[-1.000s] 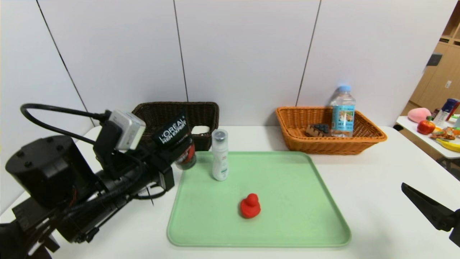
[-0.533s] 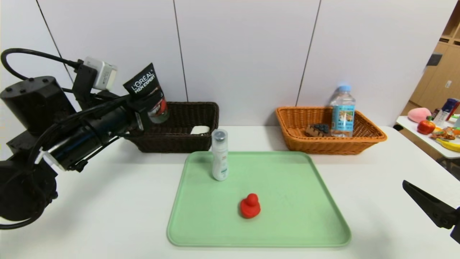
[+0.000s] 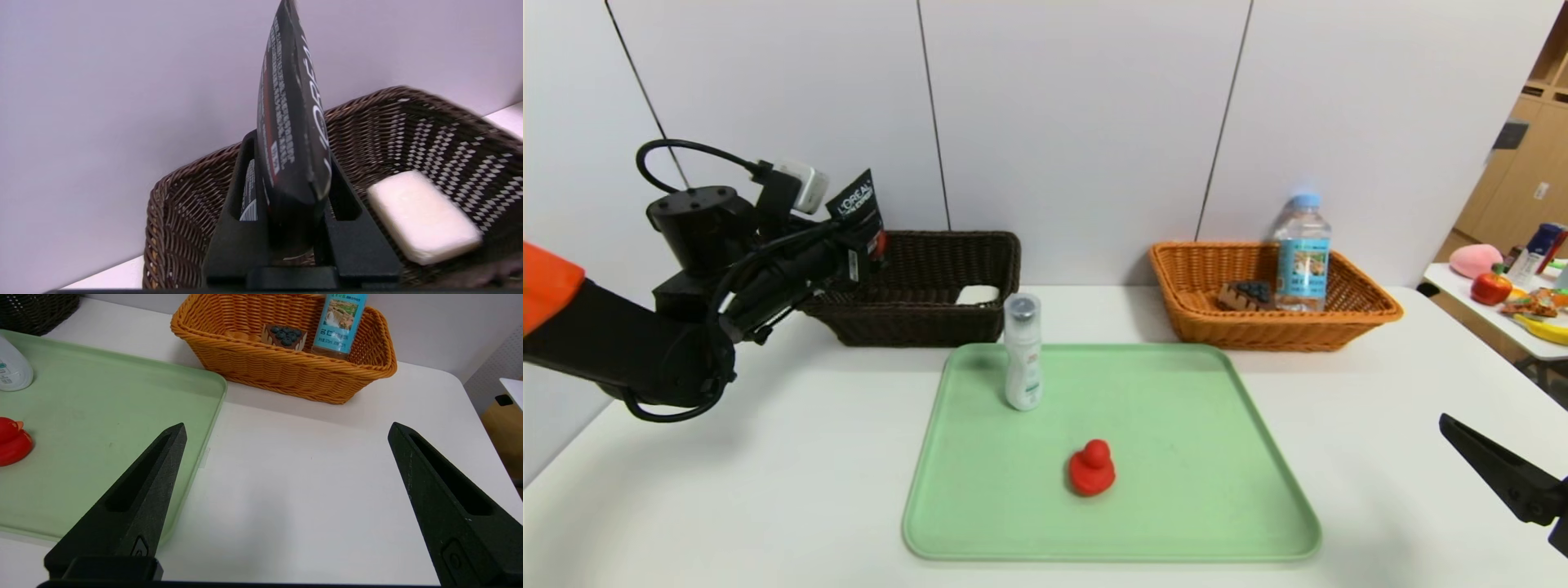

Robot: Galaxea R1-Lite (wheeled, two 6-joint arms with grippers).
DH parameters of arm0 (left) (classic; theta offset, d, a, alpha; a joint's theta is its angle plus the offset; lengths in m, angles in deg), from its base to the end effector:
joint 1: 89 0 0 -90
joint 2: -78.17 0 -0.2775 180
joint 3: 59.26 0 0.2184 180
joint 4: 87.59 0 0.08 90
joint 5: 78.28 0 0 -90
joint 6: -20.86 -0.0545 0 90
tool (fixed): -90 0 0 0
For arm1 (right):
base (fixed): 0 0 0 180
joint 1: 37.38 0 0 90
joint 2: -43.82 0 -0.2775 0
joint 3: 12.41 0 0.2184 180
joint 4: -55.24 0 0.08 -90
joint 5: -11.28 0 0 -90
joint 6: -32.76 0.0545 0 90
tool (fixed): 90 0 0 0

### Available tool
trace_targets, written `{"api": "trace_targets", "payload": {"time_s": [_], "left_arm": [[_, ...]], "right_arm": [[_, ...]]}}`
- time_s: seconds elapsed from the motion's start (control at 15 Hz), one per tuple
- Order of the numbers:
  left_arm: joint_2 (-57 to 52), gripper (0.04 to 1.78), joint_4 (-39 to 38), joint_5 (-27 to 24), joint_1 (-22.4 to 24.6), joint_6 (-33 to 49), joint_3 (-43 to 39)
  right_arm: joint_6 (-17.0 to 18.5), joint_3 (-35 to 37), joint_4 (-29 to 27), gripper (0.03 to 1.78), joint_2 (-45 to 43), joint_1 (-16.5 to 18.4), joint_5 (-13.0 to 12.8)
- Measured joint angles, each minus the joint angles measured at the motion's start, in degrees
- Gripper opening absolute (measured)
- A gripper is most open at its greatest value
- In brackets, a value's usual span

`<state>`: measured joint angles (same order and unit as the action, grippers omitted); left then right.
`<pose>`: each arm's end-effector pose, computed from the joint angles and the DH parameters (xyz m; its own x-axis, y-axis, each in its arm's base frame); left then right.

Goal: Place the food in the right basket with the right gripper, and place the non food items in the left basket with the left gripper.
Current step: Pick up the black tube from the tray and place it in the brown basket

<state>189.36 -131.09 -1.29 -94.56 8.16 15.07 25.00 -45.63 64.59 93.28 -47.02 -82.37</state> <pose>0.4042 -0.0517 0.1431 0.9414 -0.3178 0.1127 0.2839 0.9273 0.2438 0.1610 0.0238 0.1337 0.9874 0.1031 -0.1197 -0.1198 0.9826 -0.1416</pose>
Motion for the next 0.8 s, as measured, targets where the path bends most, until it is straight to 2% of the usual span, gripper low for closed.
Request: {"api": "trace_targets", "payload": {"time_s": [0.2, 0.47, 0.8], "left_arm": [[3.0, 0.37, 0.0, 0.0, 1.1, -0.9, 1.7], [3.8, 0.90, -0.1, 0.0, 1.3, -2.1, 1.5], [0.8, 1.29, 0.1, -0.2, 0.6, -2.0, 0.2]], "right_arm": [[0.0, 0.6, 0.0, 1.70, -0.5, 0.0, 0.0], [0.0, 0.5, 0.0, 1.70, -0.8, 0.0, 0.0], [0.1, 0.6, 0.0, 1.70, -1.6, 0.0, 0.1]]}}
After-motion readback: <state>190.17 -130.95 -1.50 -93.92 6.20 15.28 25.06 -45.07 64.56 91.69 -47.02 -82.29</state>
